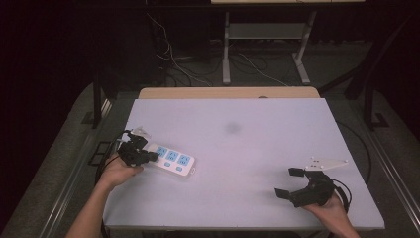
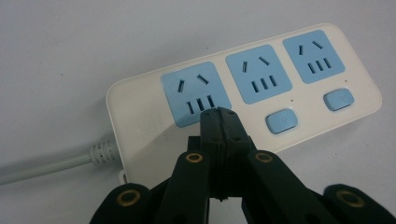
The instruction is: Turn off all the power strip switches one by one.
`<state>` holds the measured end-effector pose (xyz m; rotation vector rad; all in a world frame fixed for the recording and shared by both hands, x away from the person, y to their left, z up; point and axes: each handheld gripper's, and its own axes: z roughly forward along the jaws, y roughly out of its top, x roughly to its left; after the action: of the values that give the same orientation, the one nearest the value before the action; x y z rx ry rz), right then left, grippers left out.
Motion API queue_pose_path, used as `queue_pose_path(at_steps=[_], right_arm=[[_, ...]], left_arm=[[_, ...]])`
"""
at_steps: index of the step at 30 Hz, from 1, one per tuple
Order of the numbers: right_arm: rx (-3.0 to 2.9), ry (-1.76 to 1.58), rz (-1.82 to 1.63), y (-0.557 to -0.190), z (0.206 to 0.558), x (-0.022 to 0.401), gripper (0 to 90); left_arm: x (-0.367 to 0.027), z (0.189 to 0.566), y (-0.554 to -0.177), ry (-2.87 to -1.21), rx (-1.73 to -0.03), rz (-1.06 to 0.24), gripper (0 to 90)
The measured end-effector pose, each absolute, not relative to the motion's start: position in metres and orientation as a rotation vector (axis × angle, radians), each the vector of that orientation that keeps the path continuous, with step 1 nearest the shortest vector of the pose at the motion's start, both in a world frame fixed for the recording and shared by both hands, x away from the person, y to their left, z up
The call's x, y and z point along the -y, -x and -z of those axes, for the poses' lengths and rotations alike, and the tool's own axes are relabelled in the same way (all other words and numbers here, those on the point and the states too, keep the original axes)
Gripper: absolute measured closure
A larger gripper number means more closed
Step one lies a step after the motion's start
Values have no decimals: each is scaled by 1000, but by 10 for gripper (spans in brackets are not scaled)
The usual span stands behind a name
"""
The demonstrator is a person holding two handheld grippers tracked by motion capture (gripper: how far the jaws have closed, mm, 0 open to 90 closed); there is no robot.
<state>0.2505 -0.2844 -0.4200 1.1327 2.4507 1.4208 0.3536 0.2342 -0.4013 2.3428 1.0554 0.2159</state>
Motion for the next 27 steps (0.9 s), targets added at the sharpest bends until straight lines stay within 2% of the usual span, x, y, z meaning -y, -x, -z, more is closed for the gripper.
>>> queue_pose_path(at_steps=[10, 27], right_arm=[[-2463, -1128, -1411, -250, 420, 282, 6], [-2448, -1137, -1417, -250, 419, 286, 6]], left_arm=[[-236, 402, -357, -2295, -1157, -148, 897], [-229, 399, -356, -2337, -1167, -192, 895]])
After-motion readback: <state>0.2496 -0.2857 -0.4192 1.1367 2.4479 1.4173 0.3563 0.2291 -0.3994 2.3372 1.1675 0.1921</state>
